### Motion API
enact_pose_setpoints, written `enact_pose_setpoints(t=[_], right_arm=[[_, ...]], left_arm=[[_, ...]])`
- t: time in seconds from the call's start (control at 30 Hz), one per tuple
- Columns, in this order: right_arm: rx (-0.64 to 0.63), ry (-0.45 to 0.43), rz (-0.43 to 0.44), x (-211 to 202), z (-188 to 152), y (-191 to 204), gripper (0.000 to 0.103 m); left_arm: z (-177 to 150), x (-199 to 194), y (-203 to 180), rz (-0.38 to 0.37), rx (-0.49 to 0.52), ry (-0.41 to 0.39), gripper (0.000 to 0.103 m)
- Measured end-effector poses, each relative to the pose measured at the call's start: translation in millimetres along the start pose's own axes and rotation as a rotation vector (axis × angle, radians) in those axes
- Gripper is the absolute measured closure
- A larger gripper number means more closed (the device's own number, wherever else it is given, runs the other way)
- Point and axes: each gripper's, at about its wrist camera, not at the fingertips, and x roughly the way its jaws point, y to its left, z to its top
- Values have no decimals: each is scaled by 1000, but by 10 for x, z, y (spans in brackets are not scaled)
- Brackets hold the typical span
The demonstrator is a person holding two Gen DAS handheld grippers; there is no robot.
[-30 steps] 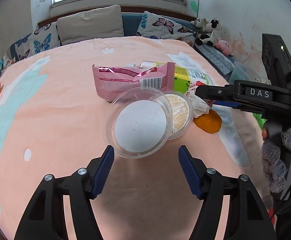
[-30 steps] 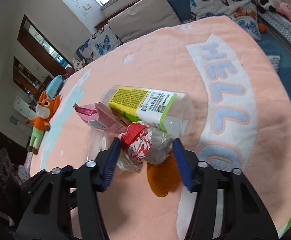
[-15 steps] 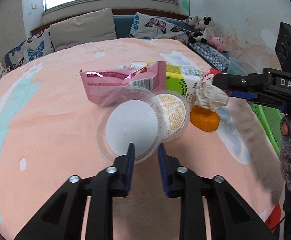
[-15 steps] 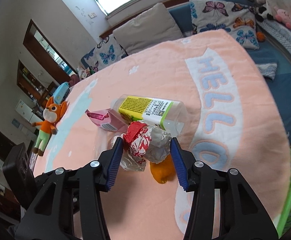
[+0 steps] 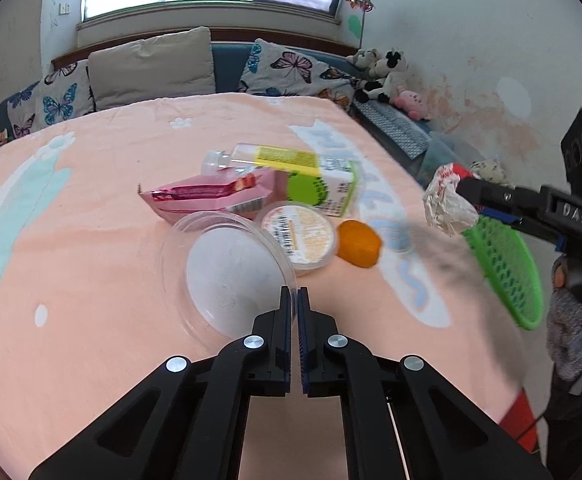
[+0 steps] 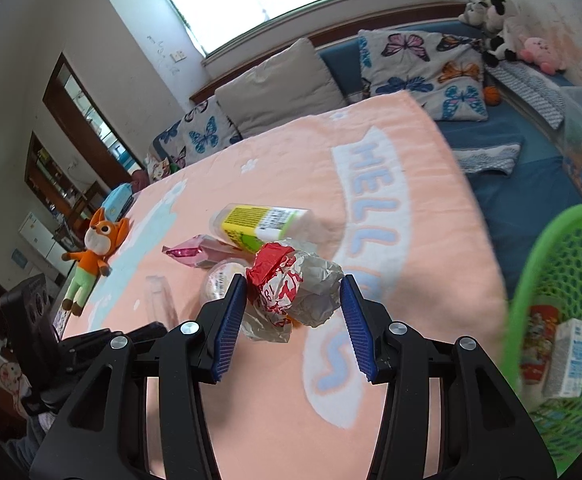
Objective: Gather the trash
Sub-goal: 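Carry the clear lid and wrapper to the green basket and release both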
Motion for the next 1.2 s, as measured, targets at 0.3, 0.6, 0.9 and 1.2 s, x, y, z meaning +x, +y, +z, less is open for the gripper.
enact_pose_setpoints(t=[0.3, 0.6, 0.9, 1.2], right_arm=[[37, -56, -99, -478, -141, -384, 54], [139, -97, -244, -939, -275, -1082, 51], [235, -114, -311, -1201, -468, -1605, 43], [280, -141, -323, -1443, -599, -1813, 35]], left_arm=[[75, -147, -478, -94, 59, -29, 100], [239, -114, -990, -187, 118, -33, 100], [424, 58, -1571, -250, 185, -15, 100], [538, 293, -2066, -330, 221, 27, 100]])
